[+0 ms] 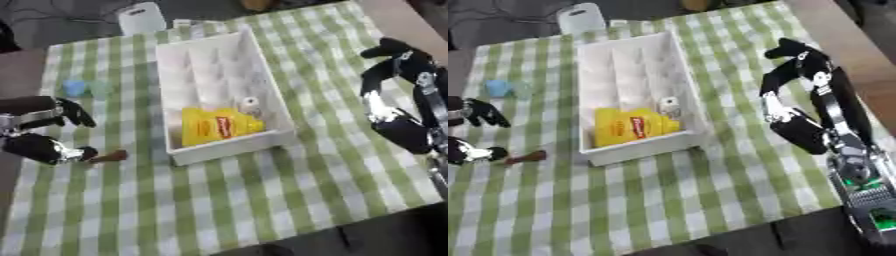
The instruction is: Pick up objects on the table and place them in the box.
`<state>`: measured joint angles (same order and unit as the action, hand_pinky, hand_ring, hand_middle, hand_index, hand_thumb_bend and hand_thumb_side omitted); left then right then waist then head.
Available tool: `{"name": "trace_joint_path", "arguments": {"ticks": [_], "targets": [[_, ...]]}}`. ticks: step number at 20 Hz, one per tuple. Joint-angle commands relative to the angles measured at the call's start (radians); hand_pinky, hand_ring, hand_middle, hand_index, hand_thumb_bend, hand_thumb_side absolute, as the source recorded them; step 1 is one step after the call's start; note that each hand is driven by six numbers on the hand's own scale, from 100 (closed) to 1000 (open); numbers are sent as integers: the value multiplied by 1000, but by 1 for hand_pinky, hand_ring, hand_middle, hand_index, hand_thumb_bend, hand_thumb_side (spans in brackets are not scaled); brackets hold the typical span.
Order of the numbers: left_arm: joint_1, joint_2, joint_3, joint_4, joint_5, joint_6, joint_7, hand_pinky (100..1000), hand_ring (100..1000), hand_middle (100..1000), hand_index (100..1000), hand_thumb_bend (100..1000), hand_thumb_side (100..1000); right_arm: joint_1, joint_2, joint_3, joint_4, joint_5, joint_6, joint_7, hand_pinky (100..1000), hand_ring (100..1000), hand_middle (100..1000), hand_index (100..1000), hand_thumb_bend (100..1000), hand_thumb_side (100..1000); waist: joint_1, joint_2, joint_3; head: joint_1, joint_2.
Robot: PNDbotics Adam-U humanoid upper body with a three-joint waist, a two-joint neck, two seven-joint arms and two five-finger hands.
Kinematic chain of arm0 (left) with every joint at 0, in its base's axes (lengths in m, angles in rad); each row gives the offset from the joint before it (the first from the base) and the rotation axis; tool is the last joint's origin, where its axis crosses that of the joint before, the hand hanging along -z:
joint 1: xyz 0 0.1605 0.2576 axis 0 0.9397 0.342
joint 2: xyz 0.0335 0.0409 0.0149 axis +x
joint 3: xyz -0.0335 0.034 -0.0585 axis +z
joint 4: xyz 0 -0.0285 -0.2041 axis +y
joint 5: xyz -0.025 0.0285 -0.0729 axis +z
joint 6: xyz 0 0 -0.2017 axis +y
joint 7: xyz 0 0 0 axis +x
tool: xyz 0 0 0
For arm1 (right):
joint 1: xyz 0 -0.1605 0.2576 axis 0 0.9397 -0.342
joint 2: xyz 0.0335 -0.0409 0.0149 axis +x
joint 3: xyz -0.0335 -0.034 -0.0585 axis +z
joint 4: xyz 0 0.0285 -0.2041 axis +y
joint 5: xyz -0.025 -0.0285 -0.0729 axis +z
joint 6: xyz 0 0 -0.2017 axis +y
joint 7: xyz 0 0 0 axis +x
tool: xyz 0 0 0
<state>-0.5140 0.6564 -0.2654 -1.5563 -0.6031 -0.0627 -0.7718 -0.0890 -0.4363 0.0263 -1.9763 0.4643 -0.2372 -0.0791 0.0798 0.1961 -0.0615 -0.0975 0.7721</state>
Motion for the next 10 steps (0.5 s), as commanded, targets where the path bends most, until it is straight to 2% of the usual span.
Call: {"name": "trace_joint_path", "arguments": {"ticks": [1,3,7,10], "targets": [[-13,10,1,0,-30,-1,7,792,829,773,853,477,576,-11,-22,-2,-24,-7,-2,2,563,609,726,939,100,497,10,-33,0,5,-2],[-15,9,3,6,-46,-1,12,793,830,767,847,444,512,-11,-23,-2,-24,-7,-3,1,564,609,726,939,100,494,10,-33,1,18,-2],[-22,3,5,17,-73,-3,20,795,831,771,850,416,455,-12,-23,-2,-24,-7,-3,1,564,609,726,939,100,495,10,-33,2,28,-2],[-31,-4,5,29,-90,-4,22,794,830,771,852,420,450,-13,-23,-2,-24,-6,-3,1,564,610,726,939,100,492,10,-31,2,47,-2]]}}
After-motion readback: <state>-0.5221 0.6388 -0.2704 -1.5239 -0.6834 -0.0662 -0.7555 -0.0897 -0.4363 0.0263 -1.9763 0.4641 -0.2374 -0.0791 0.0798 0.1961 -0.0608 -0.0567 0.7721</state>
